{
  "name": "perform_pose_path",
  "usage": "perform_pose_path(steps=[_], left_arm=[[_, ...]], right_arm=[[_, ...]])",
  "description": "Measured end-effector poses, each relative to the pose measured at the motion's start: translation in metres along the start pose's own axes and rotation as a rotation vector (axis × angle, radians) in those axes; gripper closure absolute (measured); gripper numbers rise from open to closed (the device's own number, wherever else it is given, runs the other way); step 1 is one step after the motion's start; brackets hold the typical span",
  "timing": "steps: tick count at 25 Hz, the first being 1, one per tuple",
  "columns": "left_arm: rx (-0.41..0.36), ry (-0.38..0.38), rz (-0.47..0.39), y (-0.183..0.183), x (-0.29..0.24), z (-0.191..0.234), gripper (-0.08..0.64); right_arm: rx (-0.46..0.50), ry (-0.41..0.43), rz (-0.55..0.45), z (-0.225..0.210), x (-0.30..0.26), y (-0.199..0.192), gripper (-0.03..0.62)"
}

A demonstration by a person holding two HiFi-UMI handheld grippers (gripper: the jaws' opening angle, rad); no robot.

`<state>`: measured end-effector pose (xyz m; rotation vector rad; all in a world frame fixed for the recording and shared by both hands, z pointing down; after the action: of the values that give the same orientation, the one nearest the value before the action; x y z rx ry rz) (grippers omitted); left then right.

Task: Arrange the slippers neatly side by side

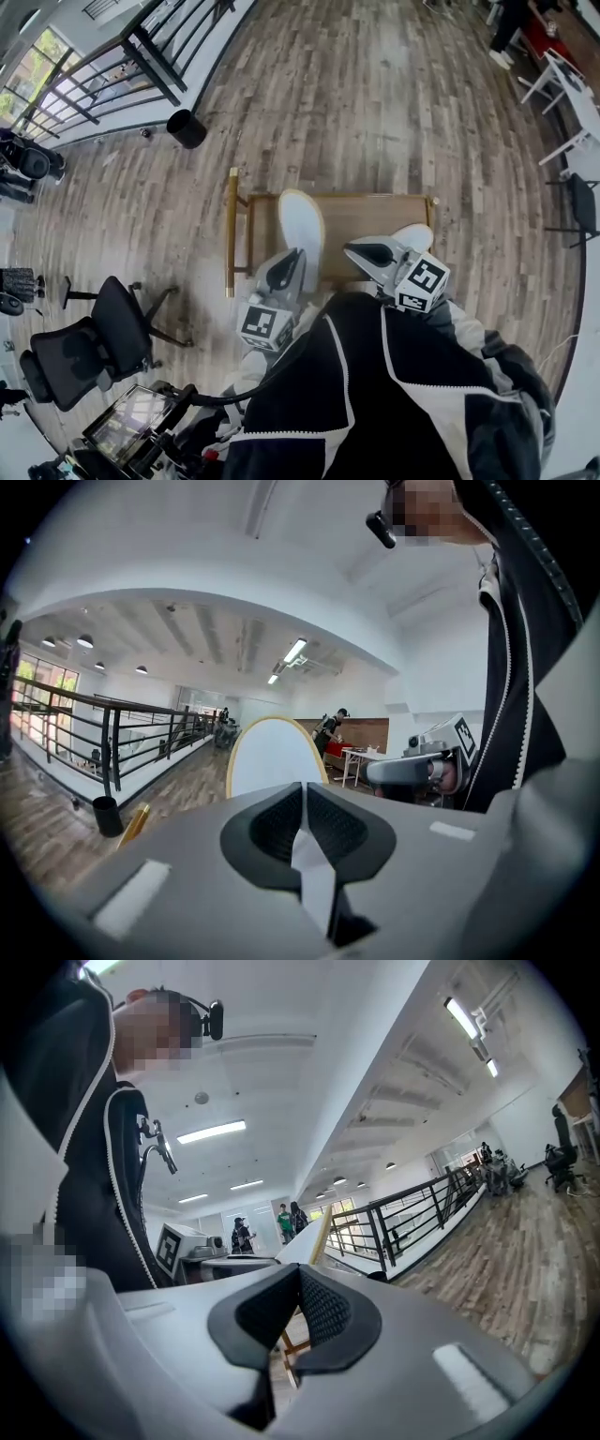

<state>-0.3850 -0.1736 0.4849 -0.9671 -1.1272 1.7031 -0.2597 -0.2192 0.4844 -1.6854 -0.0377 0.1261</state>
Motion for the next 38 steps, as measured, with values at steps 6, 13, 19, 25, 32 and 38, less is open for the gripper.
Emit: perform_pose_path(steps=[6,13,19,25,32,38], left_arm=[[0.012,0.041,-0.027,0.000,0.012,0.010,0.525],[0.006,0.110,0.005,-0.010,0.014,0.032,0.525],[0.010,0.212,0.134,-0.059,0.002,0.095,0.525],[0.088,0.314,0.241,-0.100,-0.015,0.153,0.525],[0.185,0.411,0.343,-0.142,-0.023,0.206,0.525],[0.187,0.427,0.443,-0.170,-0.041,0.237,0.525]], right_arm=[[-0.006,0.027,0.009,0.006,-0.007,-0.003,0.588],[-0.010,0.035,0.016,0.009,-0.007,-0.004,0.588],[-0.013,0.021,0.025,0.006,-0.008,-0.004,0.588],[-0.013,0.002,0.036,0.006,-0.005,-0.007,0.588],[-0.018,-0.048,0.053,0.007,0.000,-0.010,0.588],[-0.022,-0.094,0.066,0.000,0.003,-0.015,0.588]])
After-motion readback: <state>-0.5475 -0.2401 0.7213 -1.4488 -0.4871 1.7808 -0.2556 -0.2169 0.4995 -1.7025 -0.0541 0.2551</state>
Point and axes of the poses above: the fingertips, and each gripper's own axes: x backward along the fingers, z to its left, y out of its top, the point moved 3 cm from there along x, backward along the fingers, and after that the axes turned 10 degrees about x, right-handed, at the moved point
